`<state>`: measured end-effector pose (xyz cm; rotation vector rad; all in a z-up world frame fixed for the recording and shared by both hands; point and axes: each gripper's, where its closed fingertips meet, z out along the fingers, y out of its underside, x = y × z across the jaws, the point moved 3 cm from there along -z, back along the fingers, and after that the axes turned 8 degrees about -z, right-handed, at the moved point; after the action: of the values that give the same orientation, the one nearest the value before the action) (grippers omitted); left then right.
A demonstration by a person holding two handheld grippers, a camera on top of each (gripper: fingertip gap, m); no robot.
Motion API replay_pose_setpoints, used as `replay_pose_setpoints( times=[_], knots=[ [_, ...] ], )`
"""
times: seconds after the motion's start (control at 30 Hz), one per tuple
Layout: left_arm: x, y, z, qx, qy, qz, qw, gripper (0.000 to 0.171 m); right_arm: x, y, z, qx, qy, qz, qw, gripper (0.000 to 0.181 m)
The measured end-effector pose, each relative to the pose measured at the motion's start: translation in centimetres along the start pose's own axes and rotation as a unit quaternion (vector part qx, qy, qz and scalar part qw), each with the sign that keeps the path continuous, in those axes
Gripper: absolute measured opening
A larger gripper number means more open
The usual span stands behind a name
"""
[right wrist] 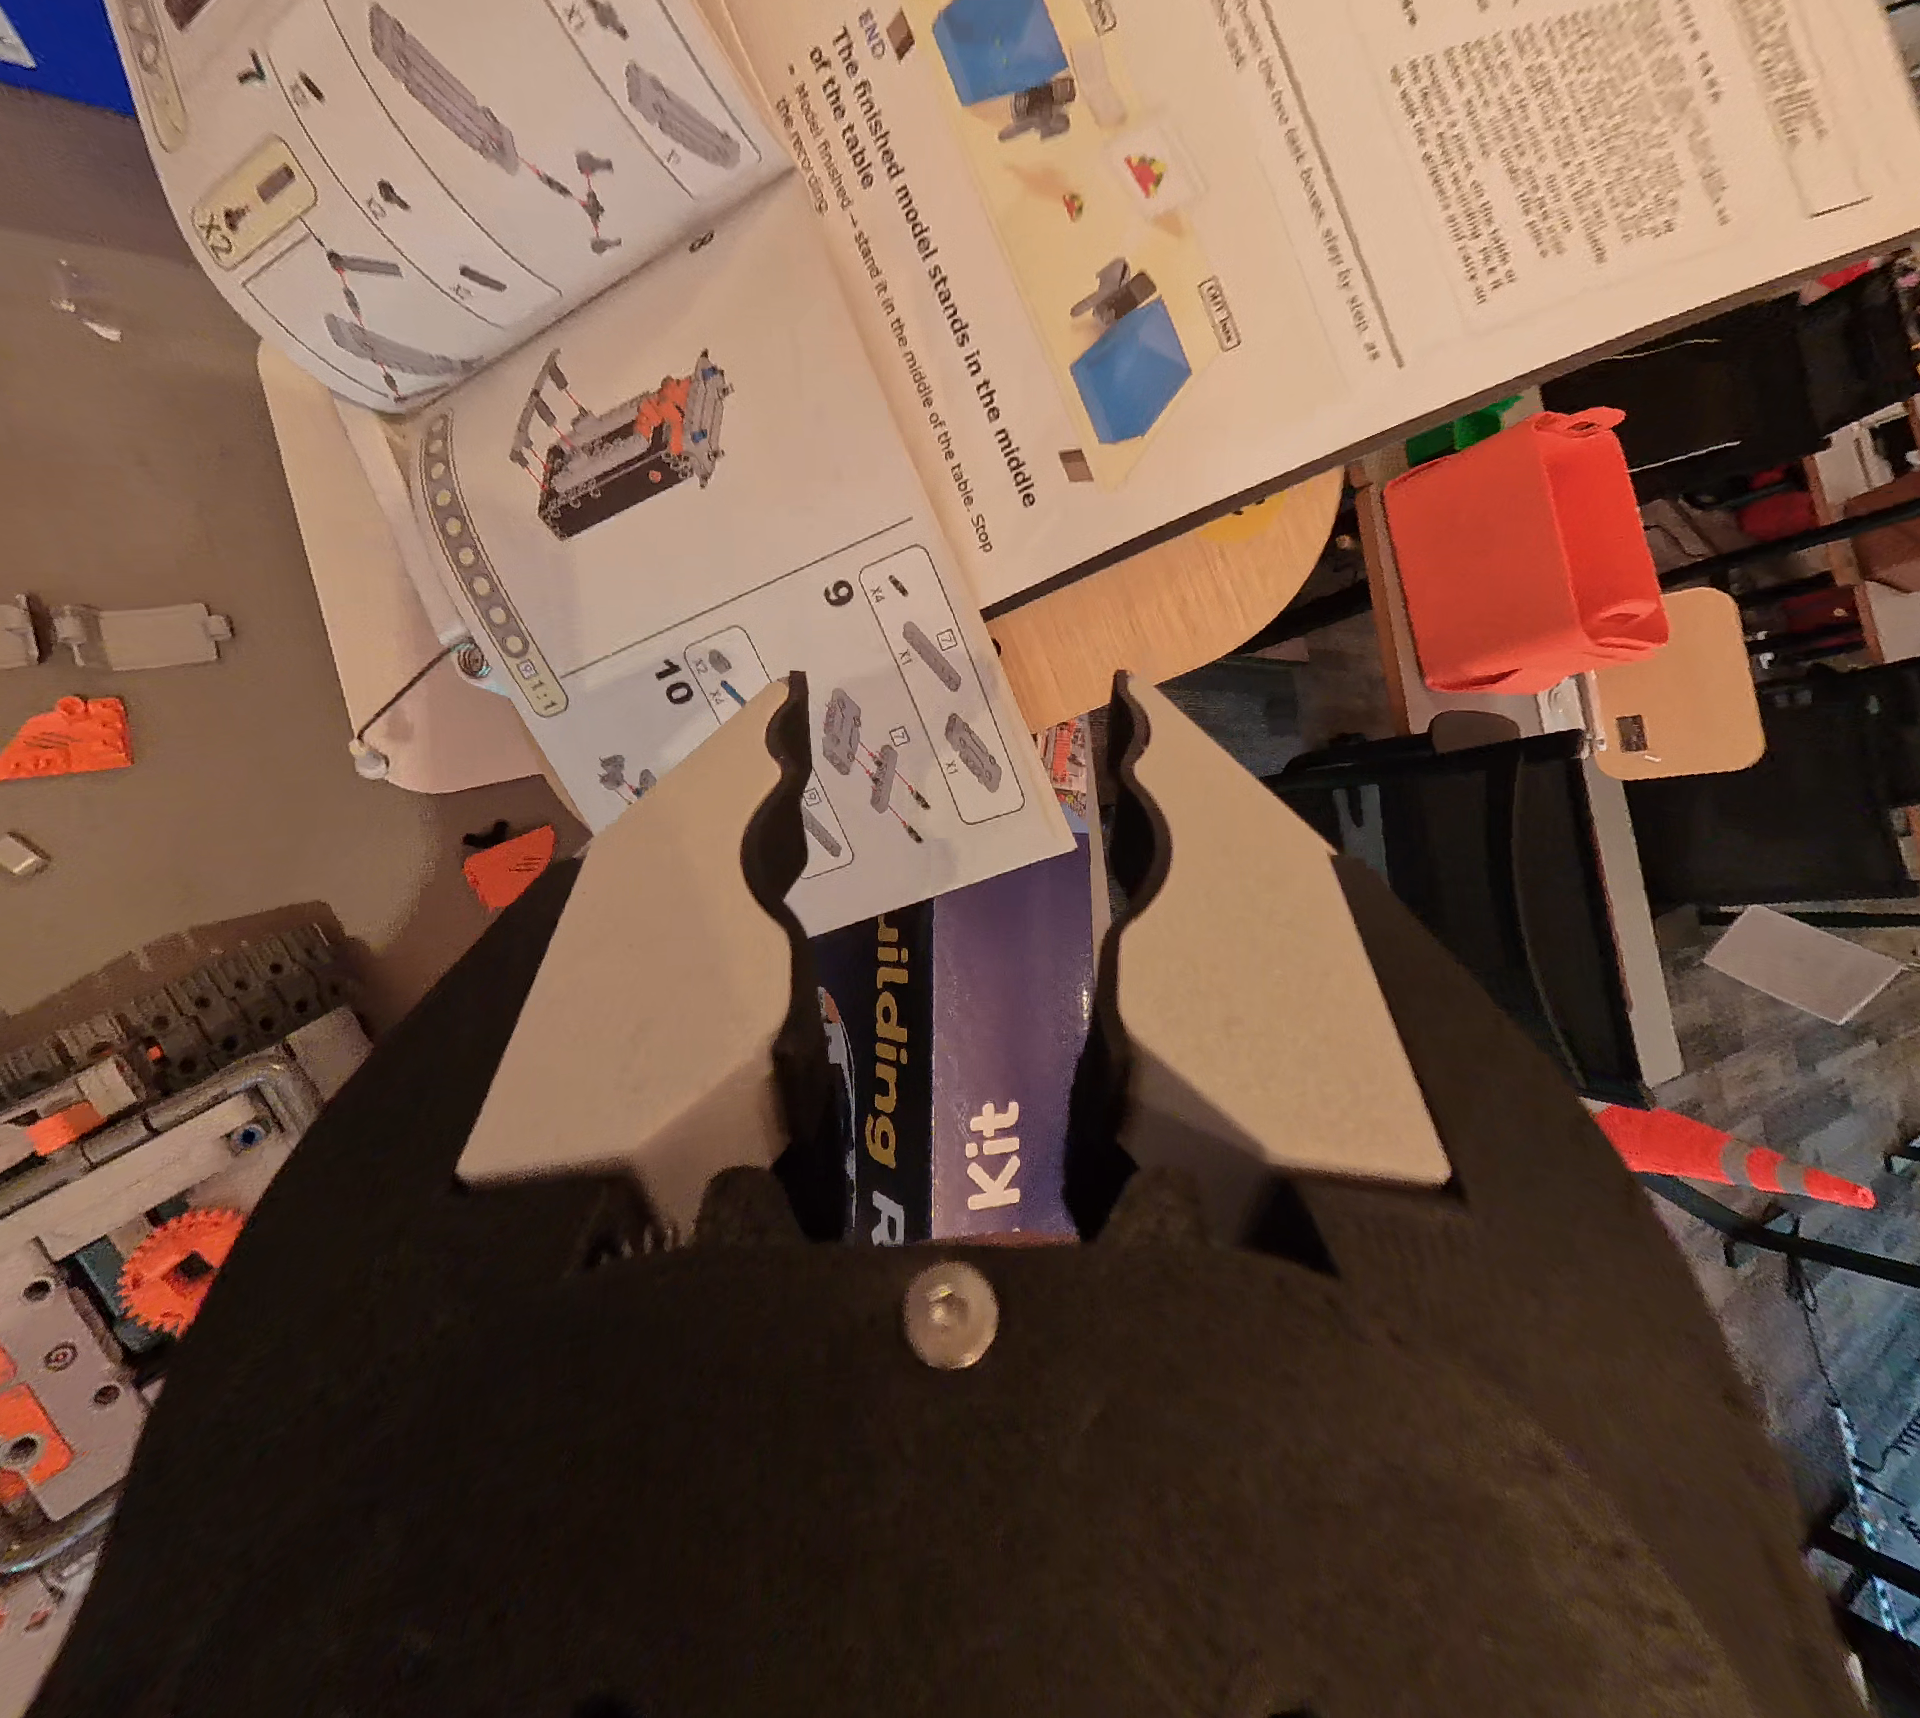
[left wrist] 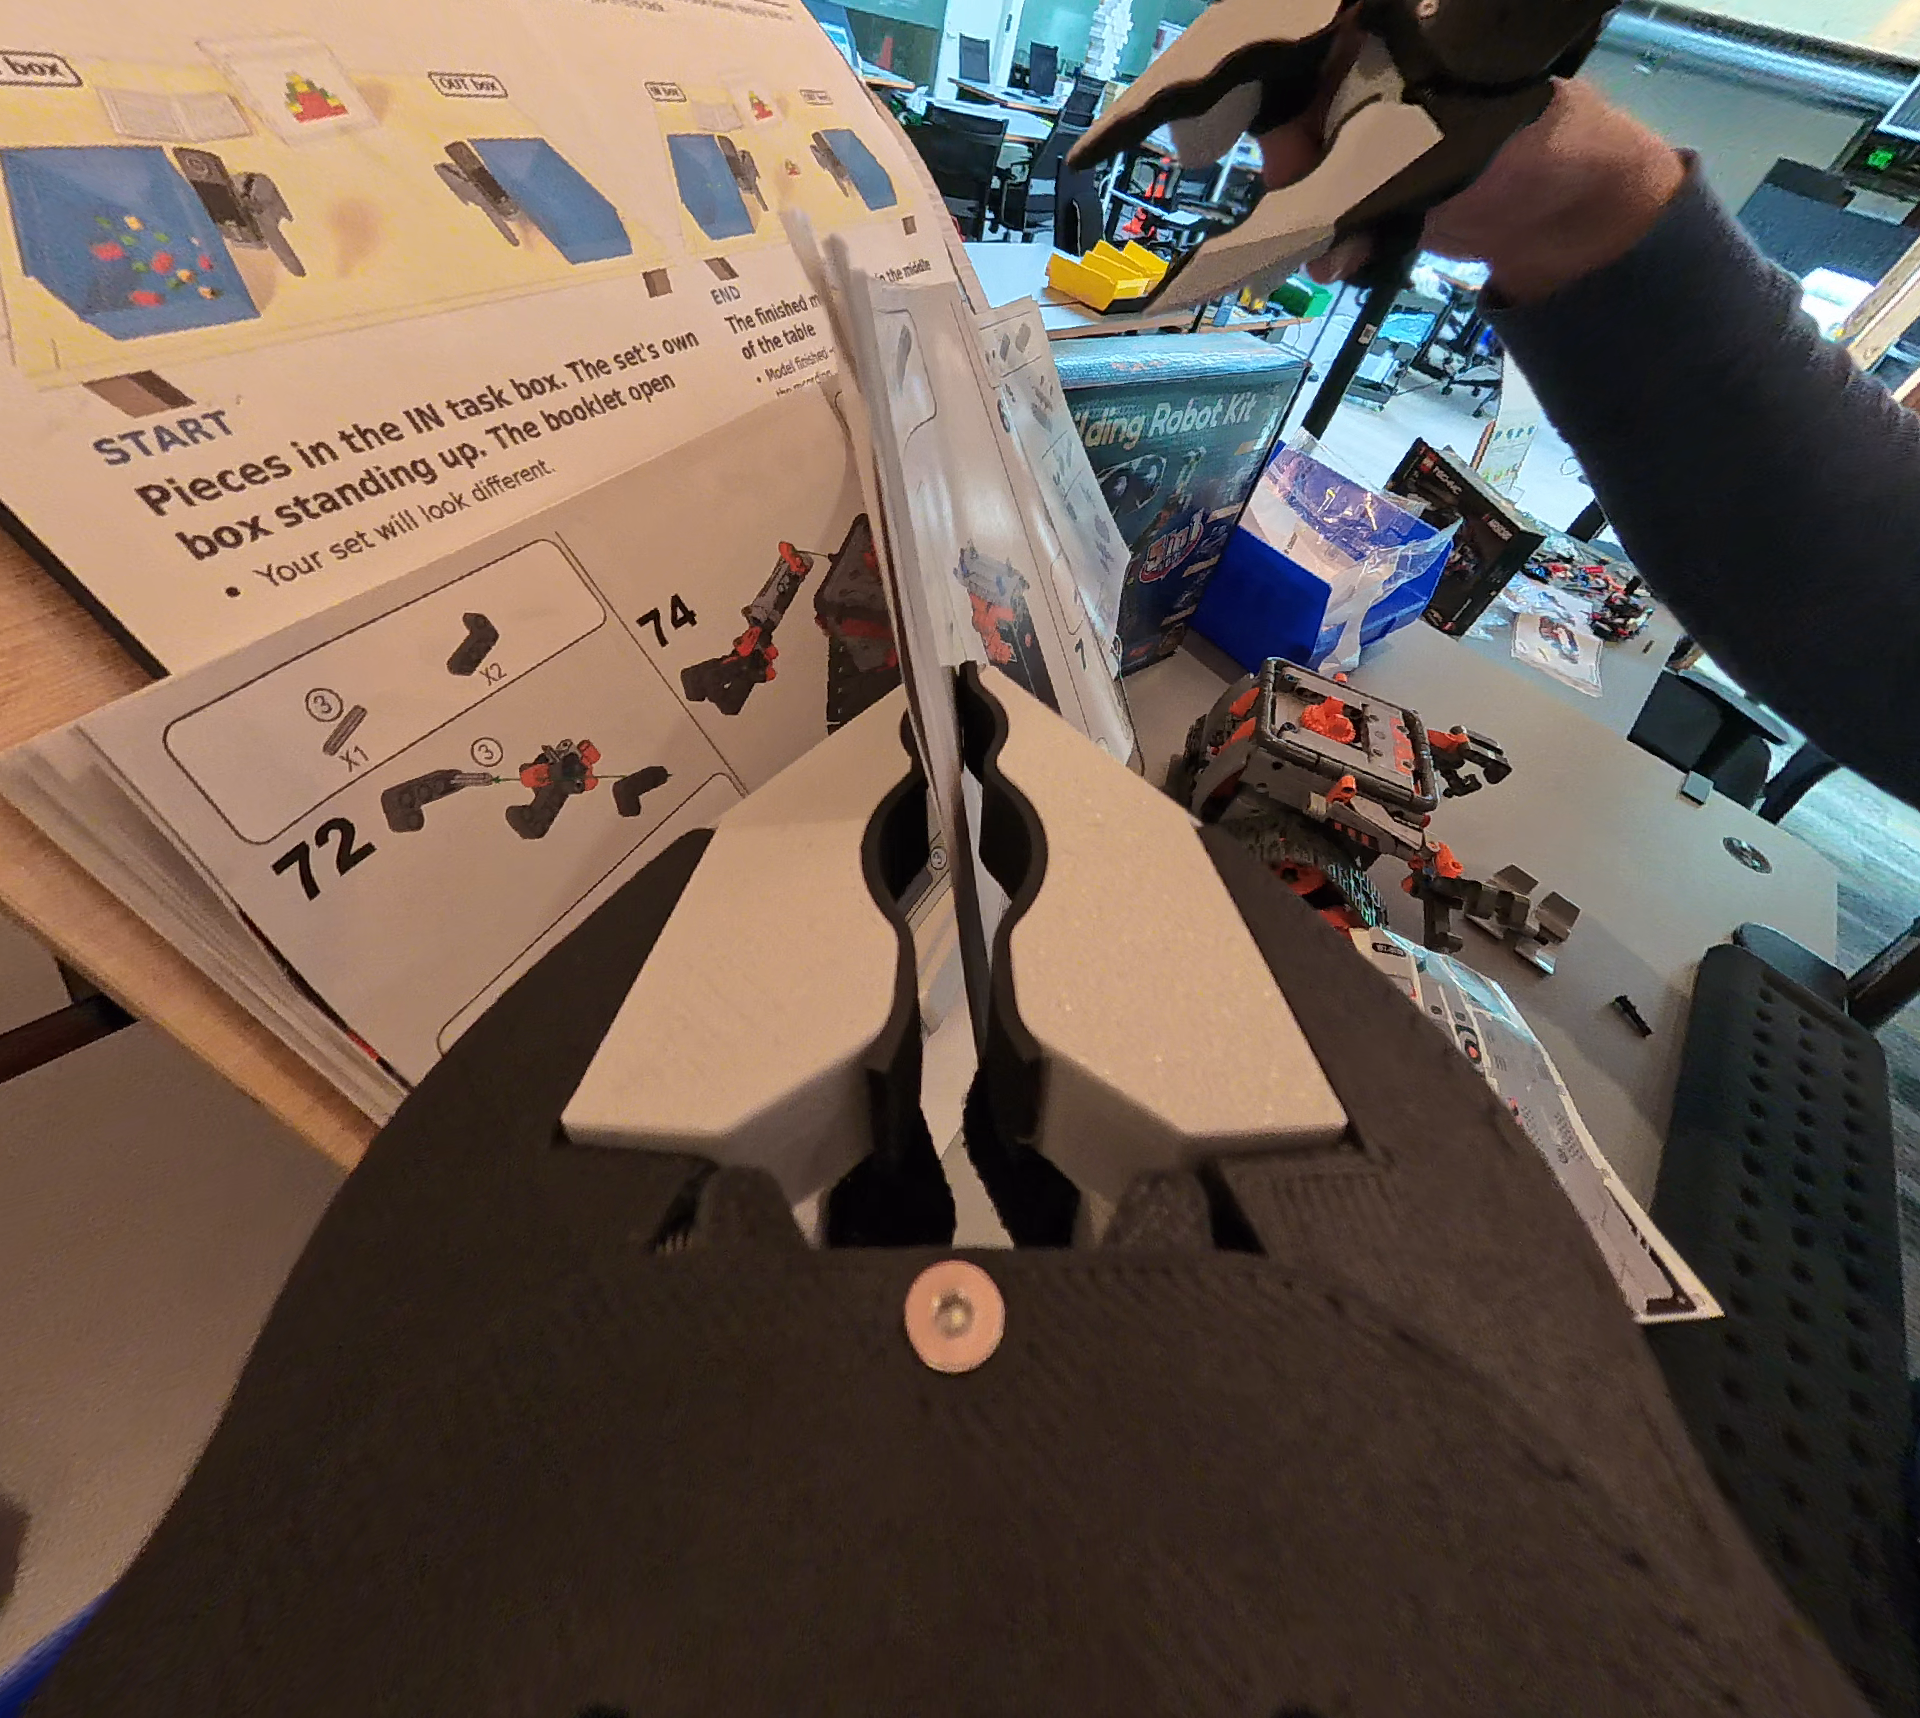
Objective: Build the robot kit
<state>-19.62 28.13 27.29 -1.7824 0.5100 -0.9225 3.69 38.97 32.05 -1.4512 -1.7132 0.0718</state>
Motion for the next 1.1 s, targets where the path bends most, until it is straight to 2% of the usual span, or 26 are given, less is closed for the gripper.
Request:
replay_pose_setpoints(
  times=[0.1, 0.27, 0.37, 0.57, 0.77, 1.1],
  knots=[
    [0.3, 0.1, 0.1, 0.003, 0.002, 0.001, 1.000, 0.000, 0.0, 1.3, 1.1, -0.022, -0.013, -0.005, 1.000, 0.060],
    [0.5, 0.2, 0.3, 0.007, 0.003, 0.001, 1.000, 0.000, -0.3, 2.4, 2.0, -0.051, -0.045, -0.023, 0.997, 0.037],
    [0.6, 0.2, 0.5, 0.010, 0.004, -0.001, 1.000, 0.000, 0.0, 3.0, 2.2, -0.081, -0.051, -0.043, 0.994, 0.035],
    [0.8, 0.2, 0.8, 0.013, 0.001, -0.002, 1.000, 0.000, 1.1, 2.5, 1.2, -0.055, -0.065, -0.016, 0.996, 0.049],
    [1.2, 0.0, 1.1, 0.029, 0.002, -0.010, 1.000, 0.000, 1.0, 2.6, 0.4, -0.033, -0.083, -0.003, 0.996, 0.051],
    [1.4, 0.3, 1.0, 0.088, 0.001, -0.034, 0.996, 0.000, 1.1, 3.6, -0.2, -0.010, -0.068, 0.004, 0.998, 0.052]
  ],
)
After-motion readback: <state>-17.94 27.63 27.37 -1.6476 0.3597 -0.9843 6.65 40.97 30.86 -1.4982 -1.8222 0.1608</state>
